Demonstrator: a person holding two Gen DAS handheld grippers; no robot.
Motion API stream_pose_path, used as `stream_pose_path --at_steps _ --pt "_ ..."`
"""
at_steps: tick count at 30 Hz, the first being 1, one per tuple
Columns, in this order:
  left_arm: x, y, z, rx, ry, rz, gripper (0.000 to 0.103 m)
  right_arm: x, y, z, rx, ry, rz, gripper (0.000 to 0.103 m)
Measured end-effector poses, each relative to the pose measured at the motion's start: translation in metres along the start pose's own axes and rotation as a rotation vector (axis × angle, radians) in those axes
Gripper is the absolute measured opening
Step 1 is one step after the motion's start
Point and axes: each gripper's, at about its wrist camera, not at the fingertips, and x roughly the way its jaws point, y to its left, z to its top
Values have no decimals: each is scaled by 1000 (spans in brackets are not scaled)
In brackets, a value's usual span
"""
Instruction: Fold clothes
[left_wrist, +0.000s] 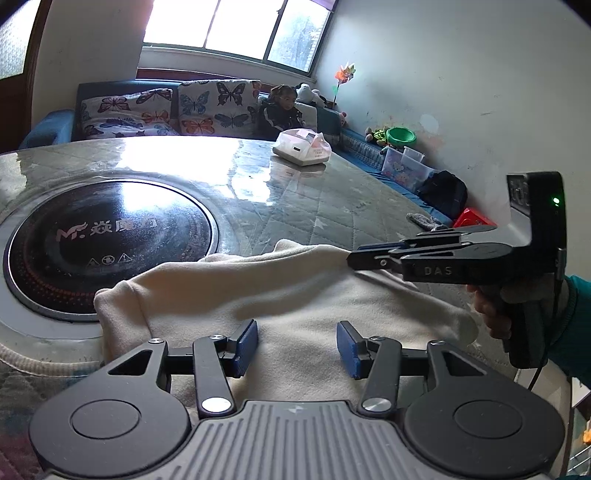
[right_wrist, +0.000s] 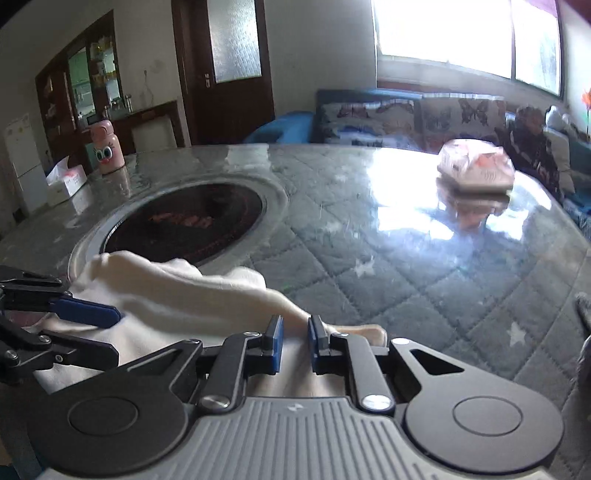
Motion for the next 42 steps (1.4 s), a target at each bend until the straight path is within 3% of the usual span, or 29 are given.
stream_pose_path --at_steps 5,9,19,24,28,31,32,33,36,42 --pt "-24 14 3 -25 -42 60 52 -30 20 2 -72 -42 34 17" --pt "-41 30 0 -64 -59 127 52 -45 53 -1 -171 -40 110 26" --pt "-68 54 -11 -178 -59 217 55 -40 147 -18 -416 -1 304 34" --pt "-77 67 -14 -291 -61 217 63 -30 178 -25 -529 -2 296 44" --pt "-83 73 -17 -366 -71 190 70 -23 203 -31 -619 -4 285 44" --pt "-83 74 -19 -407 -64 174 72 -17 215 -35 -665 -4 264 43" --pt "-81 75 -20 -420 -61 167 73 -17 217 -35 -670 -4 256 37" --pt "-80 76 -20 -436 -56 160 74 -17 217 -35 -670 -6 249 25" --pt "-75 77 -21 -478 -43 144 74 -21 211 -28 -616 -19 252 12" --pt "-67 81 -18 -568 -28 102 74 -35 183 -8 -455 -50 300 8"
